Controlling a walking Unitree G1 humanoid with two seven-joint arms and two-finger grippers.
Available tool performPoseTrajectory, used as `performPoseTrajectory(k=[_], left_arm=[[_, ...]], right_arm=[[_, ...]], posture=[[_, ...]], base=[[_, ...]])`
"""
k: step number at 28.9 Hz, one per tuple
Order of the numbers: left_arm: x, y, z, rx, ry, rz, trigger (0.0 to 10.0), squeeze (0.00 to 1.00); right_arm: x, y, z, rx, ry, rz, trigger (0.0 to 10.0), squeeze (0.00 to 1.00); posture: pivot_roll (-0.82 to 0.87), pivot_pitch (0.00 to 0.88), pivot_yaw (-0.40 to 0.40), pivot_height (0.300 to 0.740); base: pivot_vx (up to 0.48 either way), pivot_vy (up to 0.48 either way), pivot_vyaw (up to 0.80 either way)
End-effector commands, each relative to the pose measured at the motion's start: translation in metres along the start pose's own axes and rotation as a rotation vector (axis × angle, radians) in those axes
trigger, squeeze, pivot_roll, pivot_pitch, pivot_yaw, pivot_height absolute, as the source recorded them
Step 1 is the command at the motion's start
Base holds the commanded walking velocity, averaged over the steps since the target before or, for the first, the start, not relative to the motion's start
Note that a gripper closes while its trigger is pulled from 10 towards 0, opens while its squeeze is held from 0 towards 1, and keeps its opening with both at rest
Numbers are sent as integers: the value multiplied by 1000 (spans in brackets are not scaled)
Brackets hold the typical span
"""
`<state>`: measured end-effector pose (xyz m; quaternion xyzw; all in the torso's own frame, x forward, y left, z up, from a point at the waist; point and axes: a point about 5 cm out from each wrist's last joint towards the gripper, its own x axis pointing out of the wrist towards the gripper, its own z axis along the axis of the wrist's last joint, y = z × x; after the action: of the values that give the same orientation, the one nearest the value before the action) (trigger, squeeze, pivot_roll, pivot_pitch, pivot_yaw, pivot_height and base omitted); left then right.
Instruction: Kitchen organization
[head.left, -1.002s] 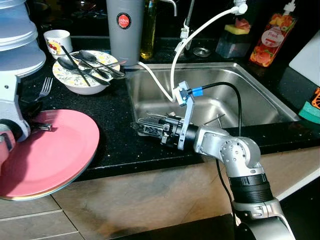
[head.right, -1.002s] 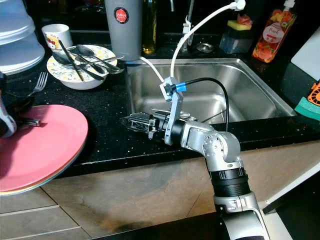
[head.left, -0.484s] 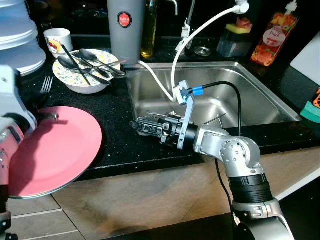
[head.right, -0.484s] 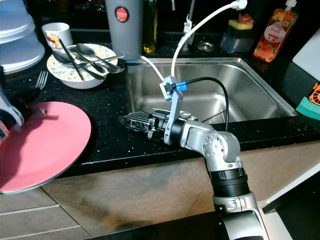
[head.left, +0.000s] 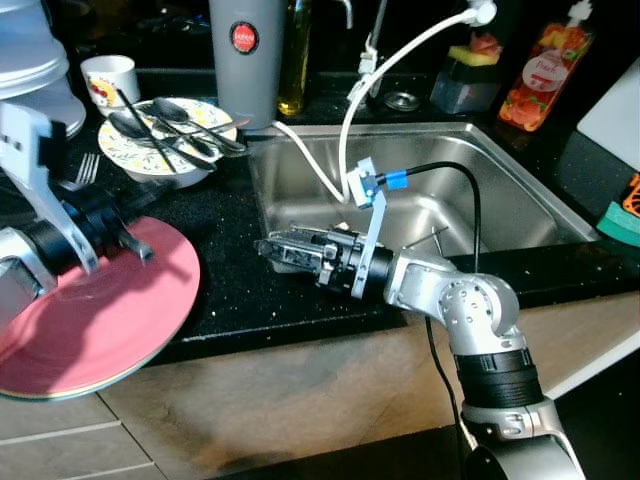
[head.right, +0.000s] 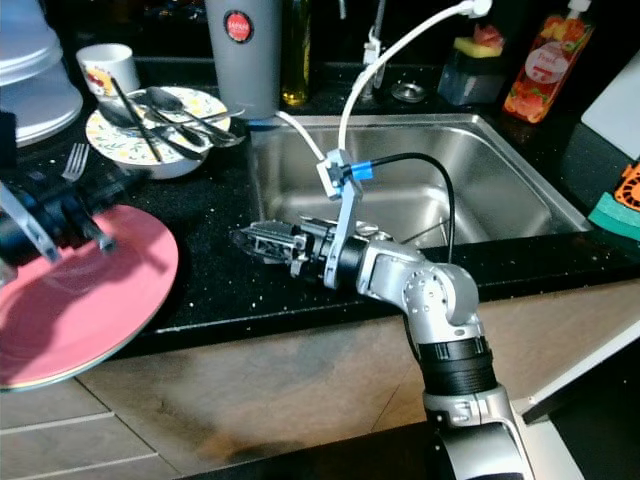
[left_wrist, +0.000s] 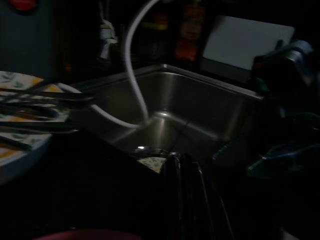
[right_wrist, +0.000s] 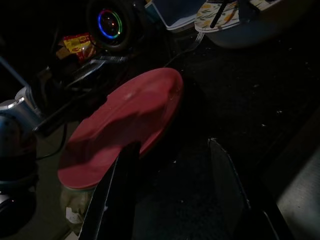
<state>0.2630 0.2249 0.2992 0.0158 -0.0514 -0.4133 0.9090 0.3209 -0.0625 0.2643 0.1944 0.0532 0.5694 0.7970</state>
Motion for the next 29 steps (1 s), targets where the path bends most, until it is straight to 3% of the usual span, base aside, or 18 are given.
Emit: performPoseTrajectory(k=[1, 3, 8, 12, 14, 17, 20, 22, 26, 29], left_arm=[[-8, -16, -4, 2, 125, -135, 10000, 0], [-19, -26, -6, -16, 210, -218, 10000, 0], [-34, -34, -3, -26, 276, -291, 10000, 0], [-35, -42, 2, -41, 275, -359, 10000, 0], [-36, -46, -1, -25, 323, -388, 10000, 0], [-43, -40, -16, 22, 493, -327, 10000, 0], [-47, -31, -21, 50, 543, -263, 10000, 0], [-50, -17, -22, 93, 573, -157, 10000, 0], [-49, 5, -13, 171, 527, 14, 10000, 0], [-45, 12, -4, 205, 460, 64, 10000, 0]], right_arm=[[-5, 1, 3, 1, -13, 5, 10000, 0], [-6, 1, 3, 0, -19, 9, 10000, 0], [-6, 1, 4, 0, -21, 17, 10000, 0], [-6, 1, 4, 0, -22, 19, 10000, 0], [-5, 1, 4, 0, -22, 20, 10000, 0], [-5, 1, 5, -3, -20, 16, 10000, 0], [-6, 0, 5, -3, -20, 13, 10000, 0], [-6, 0, 5, -3, -18, 9, 10000, 0], [-7, -1, 5, -3, -16, 5, 10000, 0], [-7, -1, 5, -3, -15, 5, 10000, 0]], posture=[[32, 149, -53, 740], [33, 150, -55, 740], [35, 152, -58, 740], [38, 156, -60, 740], [38, 156, -60, 740], [34, 161, -59, 740], [32, 163, -59, 740], [32, 163, -59, 740], [33, 168, -64, 740], [33, 168, -64, 740]], base=[[0, 0, 0], [0, 0, 0], [0, 0, 0], [0, 0, 0], [0, 0, 0], [0, 0, 0], [0, 0, 0], [0, 0, 0], [0, 0, 0], [0, 0, 0]])
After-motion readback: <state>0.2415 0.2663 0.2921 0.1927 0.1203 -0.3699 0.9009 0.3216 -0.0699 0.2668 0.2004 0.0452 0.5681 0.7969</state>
